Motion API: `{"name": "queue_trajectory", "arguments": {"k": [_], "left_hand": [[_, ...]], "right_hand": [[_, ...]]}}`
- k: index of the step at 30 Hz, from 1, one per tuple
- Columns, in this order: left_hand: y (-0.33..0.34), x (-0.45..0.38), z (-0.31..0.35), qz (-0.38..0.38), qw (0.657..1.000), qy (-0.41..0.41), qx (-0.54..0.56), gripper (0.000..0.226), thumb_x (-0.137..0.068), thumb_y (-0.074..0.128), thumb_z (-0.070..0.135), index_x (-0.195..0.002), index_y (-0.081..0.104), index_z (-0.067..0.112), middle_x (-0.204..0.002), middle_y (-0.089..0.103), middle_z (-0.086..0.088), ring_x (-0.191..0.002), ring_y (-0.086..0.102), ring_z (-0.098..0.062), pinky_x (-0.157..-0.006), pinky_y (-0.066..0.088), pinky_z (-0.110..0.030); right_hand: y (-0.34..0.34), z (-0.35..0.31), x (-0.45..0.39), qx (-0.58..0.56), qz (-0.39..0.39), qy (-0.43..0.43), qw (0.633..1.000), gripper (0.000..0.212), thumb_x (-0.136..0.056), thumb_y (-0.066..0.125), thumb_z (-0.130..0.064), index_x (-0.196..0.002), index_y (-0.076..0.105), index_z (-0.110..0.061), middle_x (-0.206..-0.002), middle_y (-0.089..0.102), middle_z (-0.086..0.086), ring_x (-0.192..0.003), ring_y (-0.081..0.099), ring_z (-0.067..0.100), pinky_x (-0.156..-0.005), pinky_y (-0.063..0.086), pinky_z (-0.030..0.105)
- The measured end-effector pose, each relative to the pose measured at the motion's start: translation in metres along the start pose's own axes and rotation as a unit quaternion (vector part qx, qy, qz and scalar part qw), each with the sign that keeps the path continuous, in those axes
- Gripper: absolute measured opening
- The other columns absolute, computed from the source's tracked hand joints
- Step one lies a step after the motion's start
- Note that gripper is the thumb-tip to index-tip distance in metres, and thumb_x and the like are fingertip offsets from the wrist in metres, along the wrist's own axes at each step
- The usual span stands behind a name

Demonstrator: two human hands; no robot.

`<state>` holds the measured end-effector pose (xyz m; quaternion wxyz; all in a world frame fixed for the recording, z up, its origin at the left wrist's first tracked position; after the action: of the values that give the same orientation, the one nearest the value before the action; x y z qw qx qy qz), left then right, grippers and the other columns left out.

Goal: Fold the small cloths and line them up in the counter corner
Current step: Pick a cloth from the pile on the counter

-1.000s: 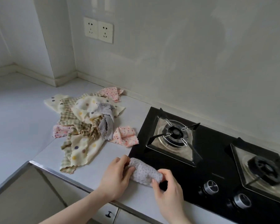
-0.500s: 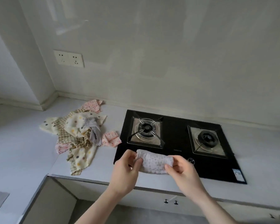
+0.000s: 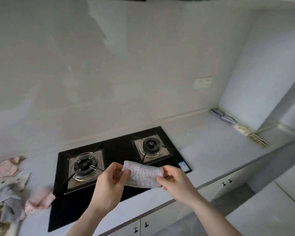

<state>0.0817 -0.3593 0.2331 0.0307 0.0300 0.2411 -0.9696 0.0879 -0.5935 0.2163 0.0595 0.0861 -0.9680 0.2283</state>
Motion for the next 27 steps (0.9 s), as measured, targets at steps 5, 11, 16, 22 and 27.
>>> {"name": "queue_trajectory", "arguments": {"k": [5,11,16,22,27], "left_hand": [[0.094,-0.043,0.056,-0.021,1.0,0.005,-0.006,0.012,-0.097,0.065,0.035,-0.093,0.065,0.023,-0.085,0.071,0.003,-0.079,0.068,-0.016,-0.073,0.059,-0.038],[0.203,-0.09,0.104,-0.052,0.999,-0.007,-0.012,0.015,-0.097,0.065,0.039,-0.092,0.066,0.025,-0.086,0.072,0.005,-0.08,0.07,-0.015,-0.076,0.061,-0.04],[0.256,-0.128,0.122,-0.08,0.996,-0.03,-0.007,0.017,-0.097,0.065,0.038,-0.092,0.068,0.022,-0.085,0.072,0.002,-0.082,0.07,-0.019,-0.08,0.06,-0.043],[0.318,-0.187,0.121,-0.189,0.975,-0.113,-0.006,0.026,-0.097,0.065,0.04,-0.099,0.066,0.014,-0.083,0.073,-0.005,-0.068,0.067,-0.014,-0.064,0.054,-0.03],[0.352,-0.217,0.128,-0.231,0.968,-0.091,-0.045,0.012,-0.096,0.067,0.034,-0.099,0.068,0.022,-0.097,0.074,0.001,-0.083,0.073,-0.014,-0.073,0.059,-0.033]], "right_hand": [[-0.108,0.04,-0.018,-0.004,0.025,0.034,0.999,0.007,-0.094,0.067,-0.026,-0.092,0.07,-0.02,-0.088,0.075,0.001,-0.084,0.073,0.012,-0.071,0.056,0.026],[-0.218,0.098,-0.05,-0.003,0.033,0.076,0.997,0.014,-0.093,0.065,-0.022,-0.096,0.068,-0.009,-0.09,0.075,0.011,-0.082,0.074,0.021,-0.068,0.053,0.028],[-0.271,0.125,-0.067,-0.043,0.055,0.098,0.993,0.011,-0.092,0.066,-0.021,-0.095,0.067,-0.01,-0.08,0.077,0.005,-0.073,0.074,0.013,-0.068,0.054,0.029],[-0.305,0.161,-0.089,-0.091,0.121,0.125,0.98,0.008,-0.094,0.067,-0.023,-0.096,0.07,-0.016,-0.077,0.077,0.004,-0.074,0.074,0.014,-0.067,0.055,0.026],[-0.331,0.206,-0.111,-0.149,0.197,0.181,0.952,0.006,-0.094,0.068,-0.018,-0.092,0.069,-0.013,-0.07,0.074,0.004,-0.062,0.069,0.013,-0.058,0.052,0.025]]}}
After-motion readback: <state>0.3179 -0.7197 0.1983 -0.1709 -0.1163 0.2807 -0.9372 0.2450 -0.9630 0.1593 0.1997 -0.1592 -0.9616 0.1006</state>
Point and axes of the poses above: each hand's wrist, its own x-axis away from the middle knuckle, its own y-axis out of the palm, z = x × y, the point moved 7 cm from there along -x, towards the middle knuckle
